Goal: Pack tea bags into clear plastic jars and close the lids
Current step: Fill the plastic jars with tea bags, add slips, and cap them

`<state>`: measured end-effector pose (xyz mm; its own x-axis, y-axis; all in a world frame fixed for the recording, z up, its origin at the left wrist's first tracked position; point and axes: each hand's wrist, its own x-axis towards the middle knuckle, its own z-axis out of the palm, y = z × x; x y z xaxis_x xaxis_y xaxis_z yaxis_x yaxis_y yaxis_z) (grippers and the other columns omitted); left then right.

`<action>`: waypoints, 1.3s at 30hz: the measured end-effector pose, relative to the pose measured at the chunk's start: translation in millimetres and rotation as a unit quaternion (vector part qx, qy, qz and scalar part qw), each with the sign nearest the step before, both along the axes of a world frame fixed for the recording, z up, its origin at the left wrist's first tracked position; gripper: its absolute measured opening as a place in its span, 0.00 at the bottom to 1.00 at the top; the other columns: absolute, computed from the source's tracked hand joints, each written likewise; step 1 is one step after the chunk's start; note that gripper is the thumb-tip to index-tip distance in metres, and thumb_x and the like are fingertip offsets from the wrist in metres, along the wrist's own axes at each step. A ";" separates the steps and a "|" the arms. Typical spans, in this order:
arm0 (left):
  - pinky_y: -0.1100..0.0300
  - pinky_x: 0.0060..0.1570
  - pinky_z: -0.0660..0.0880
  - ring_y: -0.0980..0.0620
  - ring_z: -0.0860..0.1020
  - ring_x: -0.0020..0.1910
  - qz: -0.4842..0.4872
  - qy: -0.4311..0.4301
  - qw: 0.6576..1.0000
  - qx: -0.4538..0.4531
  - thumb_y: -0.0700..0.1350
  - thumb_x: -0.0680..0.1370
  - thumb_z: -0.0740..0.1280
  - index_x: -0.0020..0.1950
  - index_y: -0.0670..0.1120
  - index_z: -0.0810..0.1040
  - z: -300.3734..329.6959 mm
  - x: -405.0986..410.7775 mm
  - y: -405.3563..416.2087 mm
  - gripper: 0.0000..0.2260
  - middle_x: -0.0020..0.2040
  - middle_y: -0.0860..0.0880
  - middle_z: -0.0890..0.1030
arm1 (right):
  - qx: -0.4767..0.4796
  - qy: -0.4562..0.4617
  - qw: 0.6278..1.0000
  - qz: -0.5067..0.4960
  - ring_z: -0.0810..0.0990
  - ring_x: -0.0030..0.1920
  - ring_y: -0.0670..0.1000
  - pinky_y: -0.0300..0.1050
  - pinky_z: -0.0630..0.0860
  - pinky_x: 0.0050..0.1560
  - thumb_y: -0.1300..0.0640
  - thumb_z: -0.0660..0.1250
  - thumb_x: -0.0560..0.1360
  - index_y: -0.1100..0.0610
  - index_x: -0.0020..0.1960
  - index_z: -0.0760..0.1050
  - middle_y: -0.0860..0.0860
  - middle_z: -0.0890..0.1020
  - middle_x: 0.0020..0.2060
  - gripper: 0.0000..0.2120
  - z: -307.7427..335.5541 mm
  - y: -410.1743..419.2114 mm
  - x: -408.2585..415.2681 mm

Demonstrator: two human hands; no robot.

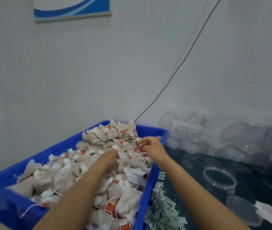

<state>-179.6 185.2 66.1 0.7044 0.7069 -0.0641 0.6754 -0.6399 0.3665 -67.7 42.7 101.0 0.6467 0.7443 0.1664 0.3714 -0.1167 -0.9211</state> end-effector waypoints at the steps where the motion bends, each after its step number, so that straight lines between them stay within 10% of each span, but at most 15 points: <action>1: 0.57 0.59 0.72 0.47 0.74 0.62 -0.014 0.026 1.000 0.010 0.43 0.76 0.68 0.67 0.45 0.71 -1.2 0.9 2.8 0.20 0.65 0.45 0.74 | -0.029 -0.011 1.000 0.000 0.79 0.53 0.55 0.50 0.78 0.55 0.70 0.57 0.76 0.58 0.54 0.74 0.56 0.80 0.51 0.13 -4.8 8.9 1.9; 6: 0.56 0.58 0.69 0.46 0.72 0.65 -0.071 0.160 0.984 0.041 0.61 0.74 0.68 0.71 0.45 0.68 1.0 2.7 12.4 0.31 0.69 0.46 0.72 | -0.194 -0.091 0.976 0.022 0.74 0.53 0.53 0.41 0.74 0.42 0.69 0.57 0.76 0.62 0.62 0.74 0.58 0.75 0.62 0.16 -25.4 43.5 7.5; 15: 0.59 0.51 0.70 0.48 0.76 0.58 -0.077 0.089 0.989 0.087 0.54 0.73 0.73 0.64 0.49 0.75 -11.3 10.9 27.1 0.21 0.62 0.48 0.77 | -0.284 -0.181 0.940 0.047 0.77 0.56 0.52 0.44 0.76 0.57 0.64 0.66 0.76 0.57 0.61 0.76 0.54 0.77 0.59 0.14 -49.2 69.2 15.3; 25: 0.62 0.34 0.76 0.52 0.78 0.35 -0.044 -0.274 0.959 -0.062 0.39 0.73 0.73 0.41 0.46 0.78 -0.1 6.3 27.5 0.05 0.39 0.47 0.80 | -0.079 -0.079 0.986 0.124 0.76 0.53 0.52 0.52 0.74 0.58 0.44 0.56 0.81 0.59 0.60 0.72 0.56 0.77 0.54 0.20 -39.6 62.0 4.2; 30: 0.63 0.35 0.78 0.50 0.82 0.38 -0.046 -0.310 0.940 -0.138 0.38 0.71 0.75 0.47 0.42 0.81 6.7 5.5 22.2 0.08 0.42 0.44 0.84 | -0.067 -0.092 0.973 0.202 0.74 0.61 0.49 0.40 0.75 0.55 0.58 0.74 0.71 0.50 0.73 0.58 0.51 0.70 0.65 0.37 -44.9 60.8 6.6; 39: 0.58 0.46 0.80 0.52 0.83 0.45 -0.043 -0.311 0.931 -0.186 0.41 0.68 0.78 0.52 0.46 0.81 16.1 5.1 15.2 0.15 0.46 0.47 0.85 | -0.009 -0.136 0.980 0.144 0.76 0.45 0.39 0.32 0.71 0.41 0.60 0.72 0.72 0.45 0.59 0.68 0.37 0.74 0.45 0.21 -46.1 62.5 8.8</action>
